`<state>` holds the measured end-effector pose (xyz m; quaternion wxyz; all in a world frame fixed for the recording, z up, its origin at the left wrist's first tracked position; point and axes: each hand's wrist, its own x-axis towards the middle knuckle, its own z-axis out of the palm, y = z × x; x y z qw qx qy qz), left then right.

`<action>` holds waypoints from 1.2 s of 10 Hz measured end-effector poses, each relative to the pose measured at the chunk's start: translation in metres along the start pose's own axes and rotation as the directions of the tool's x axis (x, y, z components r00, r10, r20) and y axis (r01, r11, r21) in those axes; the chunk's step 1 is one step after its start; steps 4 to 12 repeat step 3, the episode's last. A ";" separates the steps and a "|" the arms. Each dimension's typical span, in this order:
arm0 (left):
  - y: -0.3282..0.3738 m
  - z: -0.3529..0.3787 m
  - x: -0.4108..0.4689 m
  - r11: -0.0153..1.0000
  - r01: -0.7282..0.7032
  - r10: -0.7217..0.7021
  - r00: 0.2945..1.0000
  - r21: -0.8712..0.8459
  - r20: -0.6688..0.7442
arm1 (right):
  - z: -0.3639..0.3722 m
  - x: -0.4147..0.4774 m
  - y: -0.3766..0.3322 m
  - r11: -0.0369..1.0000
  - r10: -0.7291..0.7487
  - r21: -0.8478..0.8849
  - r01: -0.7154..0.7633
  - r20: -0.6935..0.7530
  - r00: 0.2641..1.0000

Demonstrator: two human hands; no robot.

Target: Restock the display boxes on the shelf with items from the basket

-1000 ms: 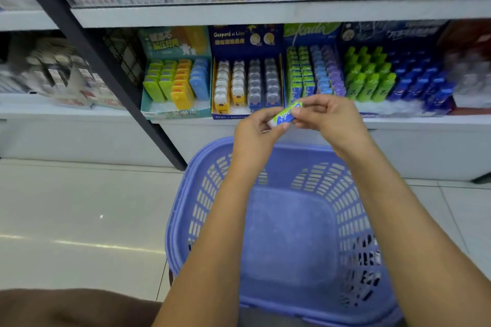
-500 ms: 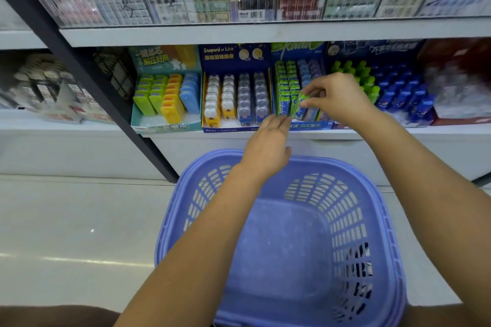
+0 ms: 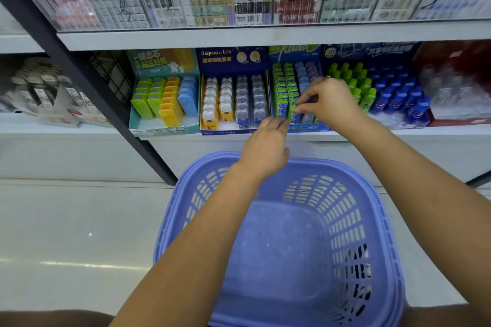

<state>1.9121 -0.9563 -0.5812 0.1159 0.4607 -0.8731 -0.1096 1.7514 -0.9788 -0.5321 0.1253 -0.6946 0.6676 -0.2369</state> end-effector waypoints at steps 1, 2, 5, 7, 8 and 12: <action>-0.003 0.002 0.003 1.000 0.001 -0.001 1.000 0.012 -0.002 | -0.004 0.011 -0.003 0.998 0.054 -0.029 -0.052 0.076 0.996; 0.001 -0.004 0.003 0.999 0.030 -0.028 0.999 -0.041 0.042 | -0.008 0.016 -0.010 0.992 0.115 -0.066 -0.106 0.158 0.981; 0.003 -0.021 0.001 0.973 0.104 -0.084 0.991 -0.208 0.102 | -0.015 0.007 -0.021 0.995 0.088 -0.065 -0.078 0.162 0.983; 0.003 -0.021 0.001 0.973 0.104 -0.084 0.991 -0.208 0.102 | -0.015 0.007 -0.021 0.995 0.088 -0.065 -0.078 0.162 0.983; 0.003 -0.021 0.001 0.973 0.104 -0.084 0.991 -0.208 0.102 | -0.015 0.007 -0.021 0.995 0.088 -0.065 -0.078 0.162 0.983; 0.003 -0.021 0.001 0.973 0.104 -0.084 0.991 -0.208 0.102 | -0.015 0.007 -0.021 0.995 0.088 -0.065 -0.078 0.162 0.983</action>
